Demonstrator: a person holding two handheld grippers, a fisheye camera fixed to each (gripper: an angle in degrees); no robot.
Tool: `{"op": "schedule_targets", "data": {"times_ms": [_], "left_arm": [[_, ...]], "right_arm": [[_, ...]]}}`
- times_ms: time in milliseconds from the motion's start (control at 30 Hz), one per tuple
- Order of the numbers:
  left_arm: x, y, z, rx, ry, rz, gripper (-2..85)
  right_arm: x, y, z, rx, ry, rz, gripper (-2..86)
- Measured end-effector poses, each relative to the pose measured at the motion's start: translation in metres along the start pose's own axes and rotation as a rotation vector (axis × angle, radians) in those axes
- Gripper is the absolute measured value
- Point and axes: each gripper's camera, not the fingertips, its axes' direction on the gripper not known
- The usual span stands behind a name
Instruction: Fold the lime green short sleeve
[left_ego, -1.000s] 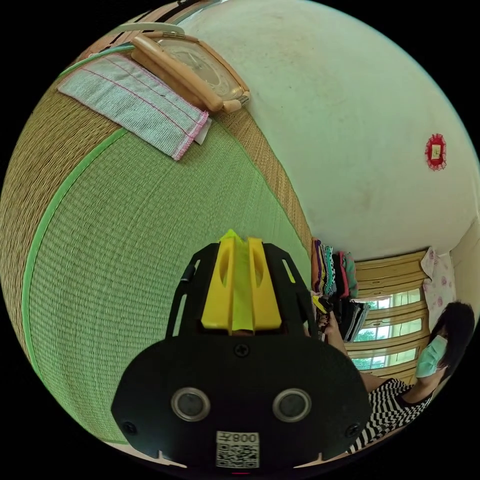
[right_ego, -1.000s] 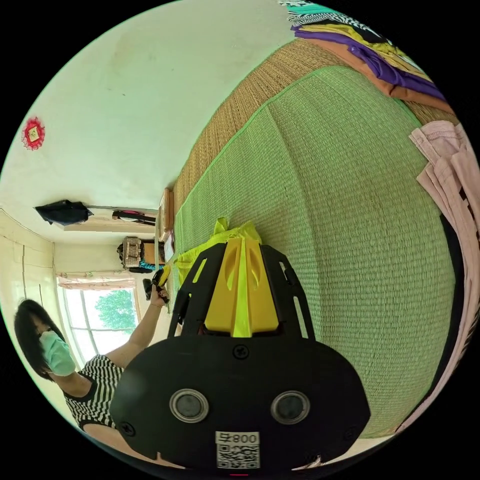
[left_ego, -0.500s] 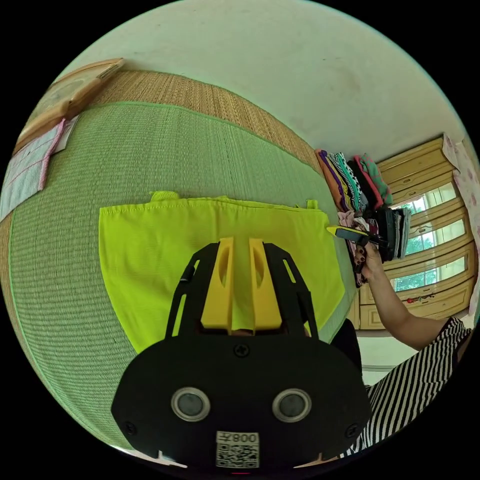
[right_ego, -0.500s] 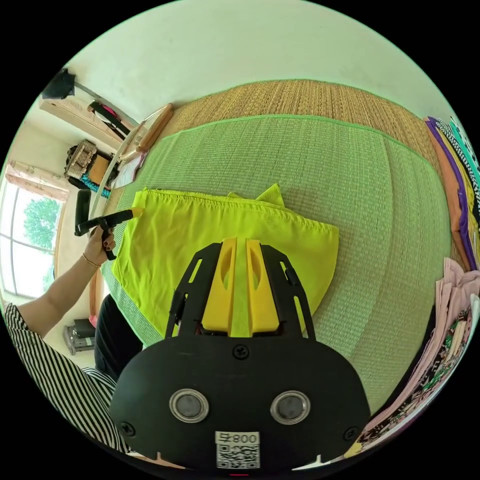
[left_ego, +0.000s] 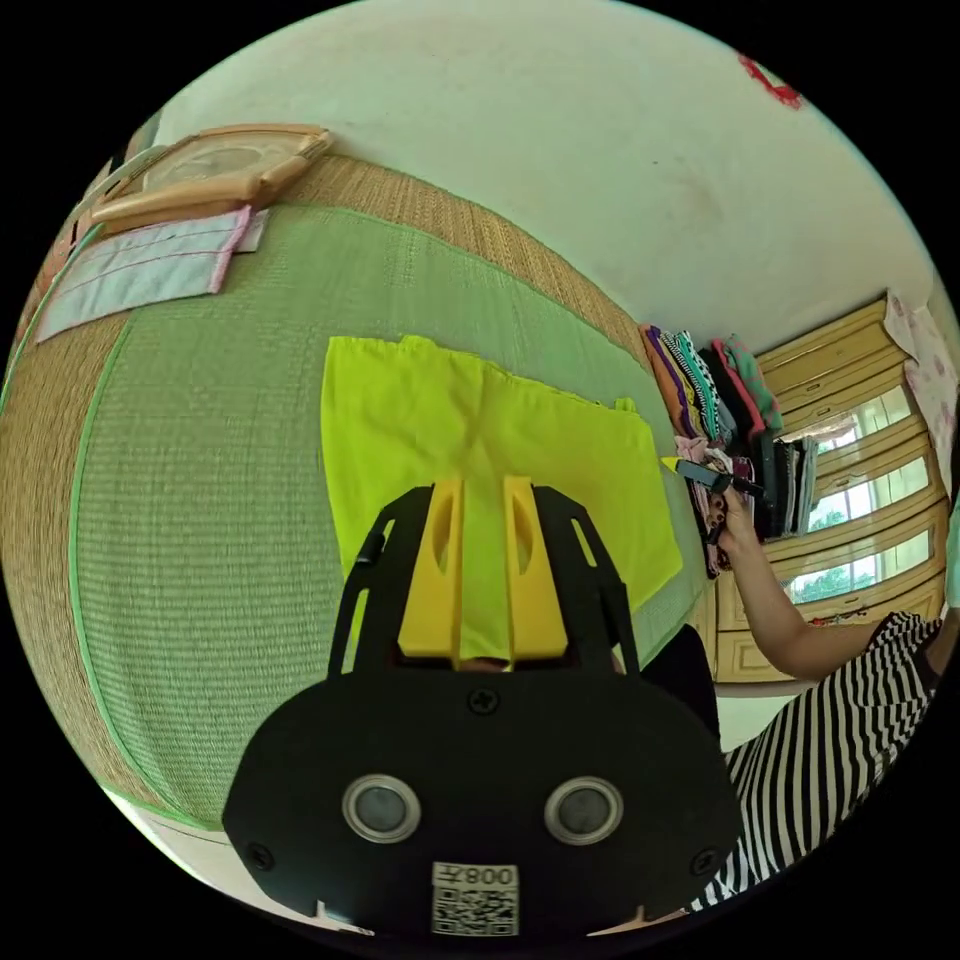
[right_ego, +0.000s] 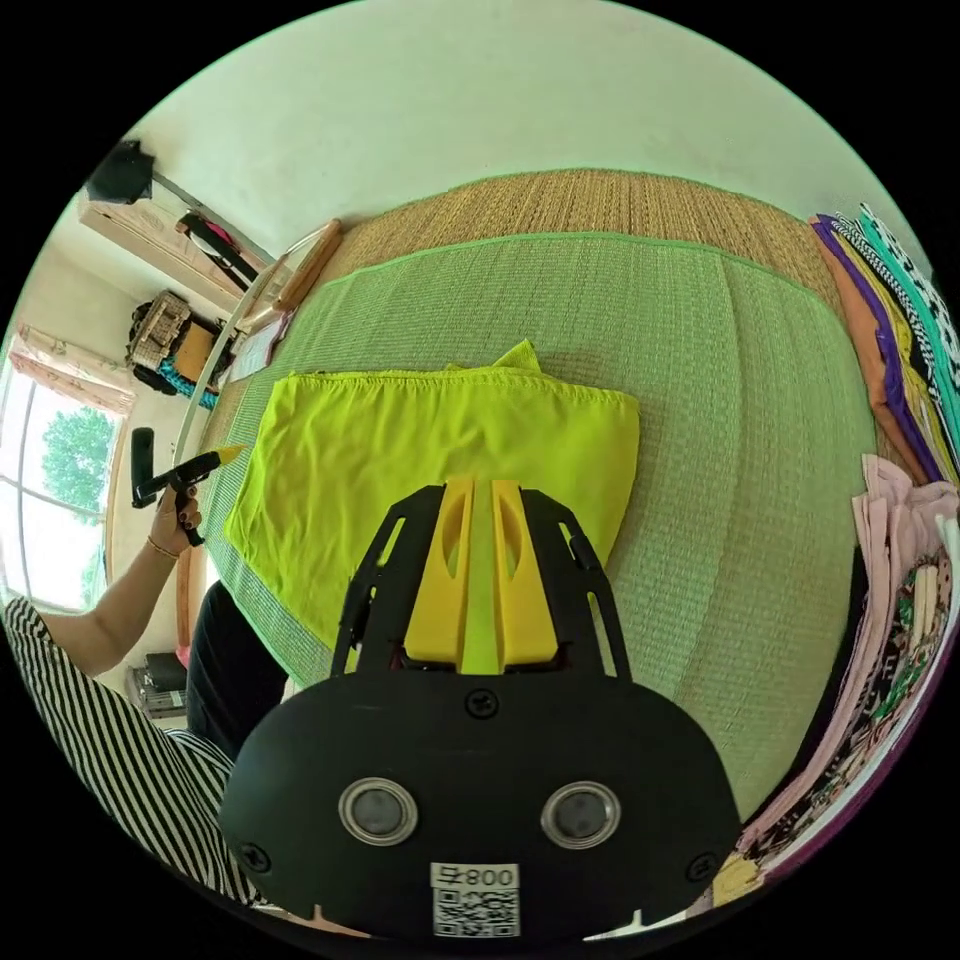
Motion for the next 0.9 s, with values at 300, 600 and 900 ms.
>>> {"op": "schedule_targets", "data": {"times_ms": [300,600,900], "left_arm": [[-0.080,0.114,0.008,-0.061,0.106,-0.290,10.2],[-0.091,0.129,0.063,-0.087,0.129,-0.311,2.1],[-0.091,0.157,0.109,-0.097,0.108,-0.307,1.3]], "right_arm": [[0.087,0.171,-0.043,0.056,-0.235,0.296,7.3],[0.100,0.223,-0.027,-0.006,-0.263,0.342,8.2],[0.095,0.231,-0.019,-0.057,-0.250,0.328,2.1]]}}
